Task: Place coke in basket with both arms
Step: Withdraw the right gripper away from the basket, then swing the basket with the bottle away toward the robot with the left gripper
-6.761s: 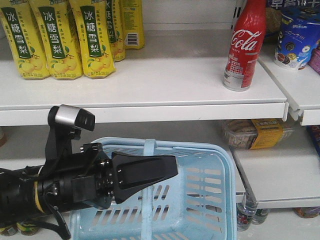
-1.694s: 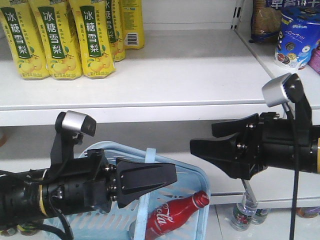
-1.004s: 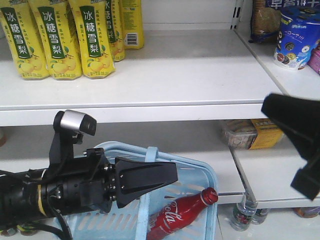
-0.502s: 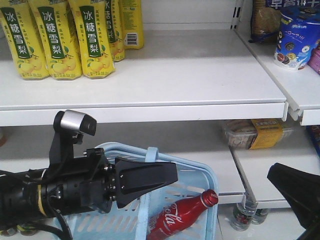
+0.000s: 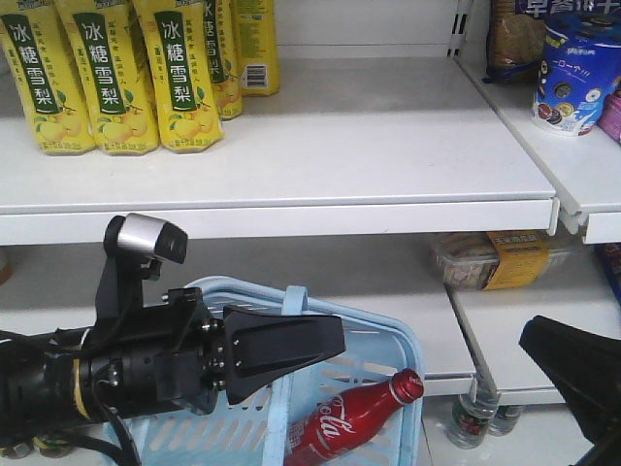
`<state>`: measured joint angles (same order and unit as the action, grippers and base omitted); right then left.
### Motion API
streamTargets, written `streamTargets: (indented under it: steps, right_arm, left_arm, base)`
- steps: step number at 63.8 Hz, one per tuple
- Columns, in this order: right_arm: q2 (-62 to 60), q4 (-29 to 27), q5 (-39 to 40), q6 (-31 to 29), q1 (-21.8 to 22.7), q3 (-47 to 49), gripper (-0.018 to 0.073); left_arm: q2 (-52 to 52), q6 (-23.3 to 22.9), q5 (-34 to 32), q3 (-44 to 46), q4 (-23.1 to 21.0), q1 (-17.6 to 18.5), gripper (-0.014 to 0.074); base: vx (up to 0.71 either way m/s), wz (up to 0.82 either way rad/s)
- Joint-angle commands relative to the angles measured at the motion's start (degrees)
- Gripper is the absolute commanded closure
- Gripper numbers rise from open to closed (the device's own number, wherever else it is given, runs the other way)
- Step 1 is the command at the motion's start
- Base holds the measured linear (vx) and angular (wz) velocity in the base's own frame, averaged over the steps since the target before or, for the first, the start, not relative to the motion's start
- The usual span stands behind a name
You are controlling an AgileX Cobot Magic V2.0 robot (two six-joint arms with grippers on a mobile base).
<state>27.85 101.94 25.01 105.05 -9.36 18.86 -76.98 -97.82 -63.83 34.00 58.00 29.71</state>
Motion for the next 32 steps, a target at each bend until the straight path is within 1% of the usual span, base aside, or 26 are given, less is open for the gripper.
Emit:
streamTargets:
  steps: [1,9,15,19,23,32]
  right_arm:
    - [0.2,0.9,-1.5,0.0,0.2,1.6,0.0564]
    - [0.2,0.9,-1.5,0.0,0.2,1.6,0.0564]
    - [0.2,0.9,-1.6,0.0,0.2,1.6,0.0564]
    - [0.2,0.9,-1.6,0.0,0.2,1.6,0.0564]
    - [0.2,0.9,-1.6,0.0,0.2,1.6,0.0564]
    - [0.2,0.9,-1.6,0.0,0.2,1.6,0.0564]
  left_arm:
    - [2.0,0.9,-15.3,2.1,-5.6,0.2,0.0603]
    - [2.0,1.0,-15.0,1.5,-5.6,0.2,0.0603]
    - [2.0,3.8,-13.1,1.3,-5.6,-0.1,0.0603]
    - [2.0,7.0,-9.9,1.3,-5.5,-0.4,0.0603]
    - [2.0,9.1,-5.6,1.3,-5.0,-0.4,0.0603]
    - [2.0,9.0,3.5,1.3,-1.9,-0.4,0.0603]
  base:
    - [0.00,0.00]
    - [0.00,0.00]
    - [0.00,0.00]
    - [0.00,0.00]
    - [0.00,0.00]
    - [0.00,0.00]
